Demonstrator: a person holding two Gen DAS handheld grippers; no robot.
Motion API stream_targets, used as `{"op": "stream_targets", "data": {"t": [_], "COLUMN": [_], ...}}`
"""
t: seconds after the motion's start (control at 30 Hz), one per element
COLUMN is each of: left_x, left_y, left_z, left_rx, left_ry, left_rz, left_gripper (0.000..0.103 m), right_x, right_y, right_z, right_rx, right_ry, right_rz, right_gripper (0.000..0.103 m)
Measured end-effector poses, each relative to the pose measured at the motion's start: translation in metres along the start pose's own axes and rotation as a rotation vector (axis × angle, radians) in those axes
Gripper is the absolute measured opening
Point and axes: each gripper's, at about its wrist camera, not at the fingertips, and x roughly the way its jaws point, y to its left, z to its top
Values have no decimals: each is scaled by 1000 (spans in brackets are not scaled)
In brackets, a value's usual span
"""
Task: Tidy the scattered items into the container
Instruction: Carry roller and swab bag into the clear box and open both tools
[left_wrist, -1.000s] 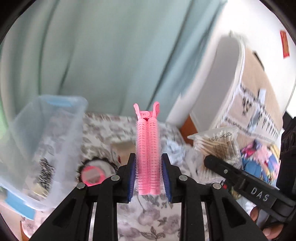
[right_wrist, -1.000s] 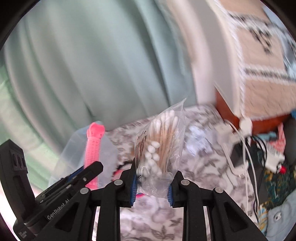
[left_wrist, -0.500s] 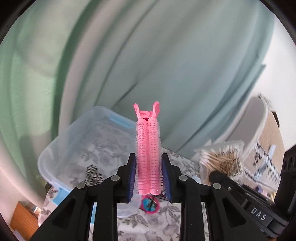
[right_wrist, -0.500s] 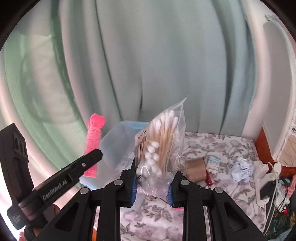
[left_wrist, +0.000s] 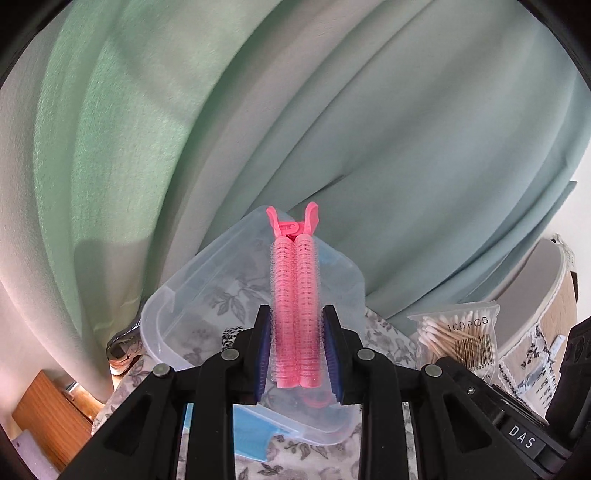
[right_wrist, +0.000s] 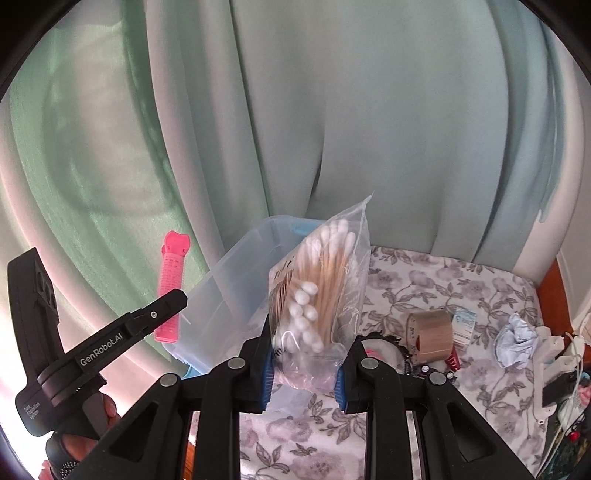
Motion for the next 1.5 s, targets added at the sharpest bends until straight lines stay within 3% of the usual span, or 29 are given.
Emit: {"op": "stream_targets", "data": {"t": [0.4, 1.0, 1.2, 1.5], "left_x": [10, 22, 22, 14], "left_y": [23, 20, 17, 8], "left_z": [-2, -5, -6, -8], "left_rx": [-32, -30, -25, -19], "left_ry": [35, 67, 75, 74], "left_rz": [37, 54, 55, 73], "left_gripper": [28, 30, 39, 51], "right_x": [56, 79, 74, 63], "right_y": [19, 25, 20, 10], "right_z": [2, -1, -3, -6], "right_rx": [-34, -65, -54, -19], "right_ry": [92, 144, 135, 123], "right_rz": [52, 44, 44, 38], "right_gripper": [28, 30, 54, 55]}}
